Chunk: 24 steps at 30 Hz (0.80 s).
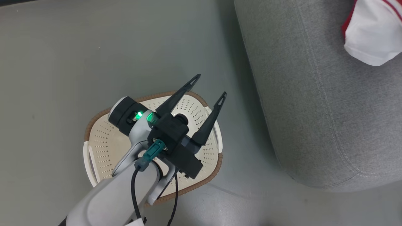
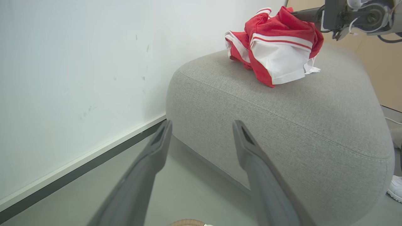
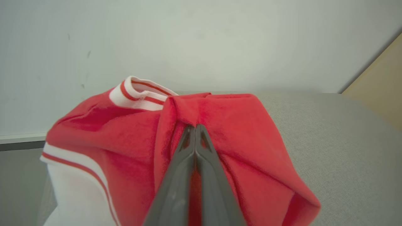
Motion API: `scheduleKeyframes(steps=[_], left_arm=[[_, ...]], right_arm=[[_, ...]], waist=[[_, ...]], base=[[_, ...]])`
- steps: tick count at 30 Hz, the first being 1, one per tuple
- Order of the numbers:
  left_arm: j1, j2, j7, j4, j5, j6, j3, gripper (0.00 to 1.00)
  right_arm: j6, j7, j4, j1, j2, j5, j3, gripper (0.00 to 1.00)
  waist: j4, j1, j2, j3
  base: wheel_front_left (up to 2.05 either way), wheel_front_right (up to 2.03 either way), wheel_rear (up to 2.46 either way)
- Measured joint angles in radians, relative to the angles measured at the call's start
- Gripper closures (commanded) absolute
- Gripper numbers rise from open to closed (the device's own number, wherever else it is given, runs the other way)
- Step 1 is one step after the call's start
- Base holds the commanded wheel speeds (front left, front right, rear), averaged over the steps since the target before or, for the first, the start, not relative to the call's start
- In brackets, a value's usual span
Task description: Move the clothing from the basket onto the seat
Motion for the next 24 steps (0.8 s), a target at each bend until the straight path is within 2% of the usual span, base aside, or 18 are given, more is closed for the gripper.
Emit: scheduleKeyframes(steps=[1, 2, 12, 24], left_arm=[[0.002, 0.003, -0.001, 0.003, 0.0, 0.0, 0.004, 0.0], [0.004, 0.006, -0.001, 0.007, 0.0, 0.0, 0.007, 0.0], [0.066, -0.005, -0.043, 0.066, -0.047, 0.002, 0.032, 0.0], [0.116, -0.044, -0.081, 0.112, -0.096, 0.009, 0.077, 0.0]], right_arm=[[0.006, -0.01, 0.004, 0.0, 0.006, 0.0, 0.004, 0.51], [0.013, -0.02, 0.007, 0.0, 0.009, -0.002, 0.009, 0.0], [0.049, -0.084, 0.023, 0.06, 0.044, -0.021, 0.052, 0.0], [0.063, -0.102, -0.026, 0.215, 0.078, -0.019, 0.061, 0.0]], waist=[[-0.003, -0.0001, -0.0001, -0.003], [-0.006, -0.0001, -0.0001, -0.006], [-0.044, -0.0001, -0.0001, -0.076], [-0.071, -0.0002, -0.0002, -0.207]], base=[[0.0, 0.0, 0.0], [0.0, 0.0, 0.0], [0.0, 0.0, 0.0], [0.0, 0.0, 0.0]])
